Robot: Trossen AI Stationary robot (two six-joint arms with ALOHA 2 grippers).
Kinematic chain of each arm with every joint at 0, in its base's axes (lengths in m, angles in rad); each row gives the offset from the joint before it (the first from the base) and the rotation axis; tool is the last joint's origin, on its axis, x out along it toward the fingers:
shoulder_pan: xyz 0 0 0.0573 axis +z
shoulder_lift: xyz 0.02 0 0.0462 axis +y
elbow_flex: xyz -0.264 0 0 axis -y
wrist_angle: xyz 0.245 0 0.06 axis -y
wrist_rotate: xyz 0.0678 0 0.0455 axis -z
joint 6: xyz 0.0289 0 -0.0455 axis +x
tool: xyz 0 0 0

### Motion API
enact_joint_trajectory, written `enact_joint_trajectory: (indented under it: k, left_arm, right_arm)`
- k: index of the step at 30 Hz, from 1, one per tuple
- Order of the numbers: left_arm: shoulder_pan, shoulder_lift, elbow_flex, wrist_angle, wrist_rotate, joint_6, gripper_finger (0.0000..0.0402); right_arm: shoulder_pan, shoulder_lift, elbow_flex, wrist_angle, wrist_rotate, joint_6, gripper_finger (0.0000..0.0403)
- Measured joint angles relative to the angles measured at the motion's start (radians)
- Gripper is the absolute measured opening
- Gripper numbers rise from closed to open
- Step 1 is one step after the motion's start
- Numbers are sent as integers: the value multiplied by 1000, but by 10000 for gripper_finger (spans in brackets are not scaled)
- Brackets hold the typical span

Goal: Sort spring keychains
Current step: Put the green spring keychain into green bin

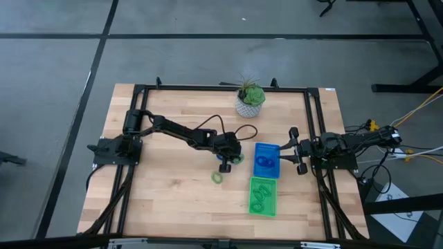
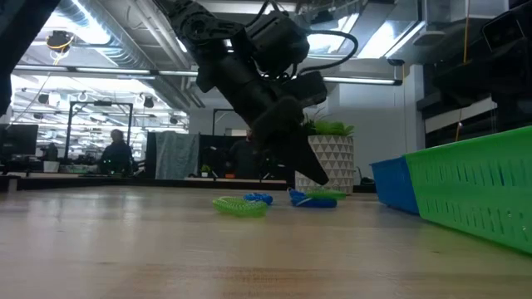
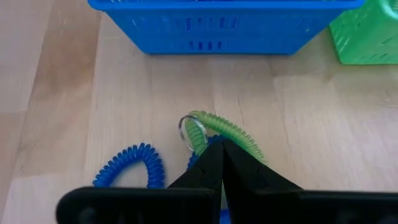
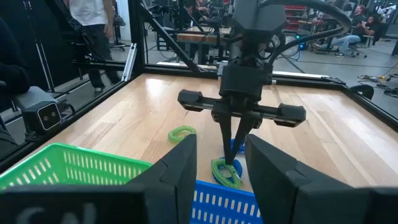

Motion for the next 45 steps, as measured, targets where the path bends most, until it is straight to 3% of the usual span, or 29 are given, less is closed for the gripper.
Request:
enact_joint_trajectory:
  k: [8, 15, 19, 24, 32, 45]
  left_arm:
    - [0, 0, 0, 2, 6, -2, 25]
    - [-5, -1, 0, -6, 4, 8, 93]
    - [-12, -1, 0, 2, -55, 22, 135]
    - [-12, -1, 0, 1, -66, 16, 168]
    - [-10, 16, 3, -6, -68, 15, 168]
    - [20, 51, 2, 17, -74, 15, 127]
  right_arm:
    - [0, 0, 0, 0, 0, 0, 136]
    - [0, 0, 0, 0, 0, 0, 136]
    - [0, 0, 0, 0, 0, 0, 136]
    - [0, 0, 0, 0, 0, 0, 136]
    - [0, 0, 0, 0, 0, 0, 136]
    - [0, 0, 0, 0, 0, 0, 136]
